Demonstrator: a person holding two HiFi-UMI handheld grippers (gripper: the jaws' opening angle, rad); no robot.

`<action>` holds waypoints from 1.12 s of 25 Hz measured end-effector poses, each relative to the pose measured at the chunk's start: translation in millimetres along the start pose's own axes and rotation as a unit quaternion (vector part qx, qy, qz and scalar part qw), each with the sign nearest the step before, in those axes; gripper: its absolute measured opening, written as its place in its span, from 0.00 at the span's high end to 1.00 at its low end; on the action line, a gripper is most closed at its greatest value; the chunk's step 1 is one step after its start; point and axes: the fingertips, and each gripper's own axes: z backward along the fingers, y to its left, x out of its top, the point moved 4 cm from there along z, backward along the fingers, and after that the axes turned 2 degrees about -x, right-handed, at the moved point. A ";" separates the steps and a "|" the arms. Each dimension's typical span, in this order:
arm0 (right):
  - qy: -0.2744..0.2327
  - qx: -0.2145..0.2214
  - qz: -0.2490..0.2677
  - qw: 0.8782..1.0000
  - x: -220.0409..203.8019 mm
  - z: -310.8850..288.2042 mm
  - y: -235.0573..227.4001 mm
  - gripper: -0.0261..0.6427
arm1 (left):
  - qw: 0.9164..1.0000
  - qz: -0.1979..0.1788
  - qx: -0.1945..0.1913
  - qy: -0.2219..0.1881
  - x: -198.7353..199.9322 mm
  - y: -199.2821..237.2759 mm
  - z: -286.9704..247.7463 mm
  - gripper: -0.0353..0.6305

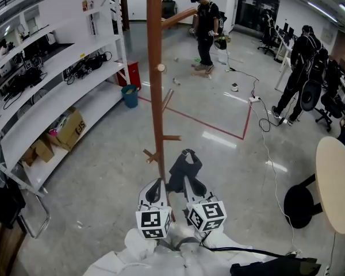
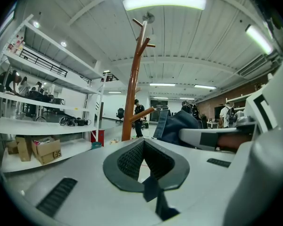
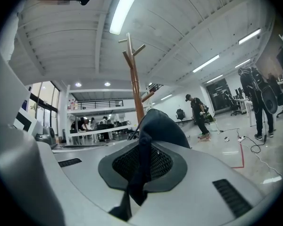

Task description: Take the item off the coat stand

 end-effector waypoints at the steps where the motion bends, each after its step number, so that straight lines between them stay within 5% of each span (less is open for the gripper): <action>1: 0.001 0.003 0.001 1.000 0.3 1.4 0.7 0.92 | 1.000 0.000 0.001 0.000 0.1 -2.1 0.6 0.97; 15: 0.005 0.001 0.007 1.000 -9.4 29.8 13.7 0.92 | 1.000 0.007 -0.003 -0.013 1.5 -15.1 26.5 0.97; 28: 0.006 -0.037 0.022 0.999 -26.2 104.4 75.3 0.92 | 0.999 0.016 -0.038 -0.008 -17.8 -15.1 118.4 0.97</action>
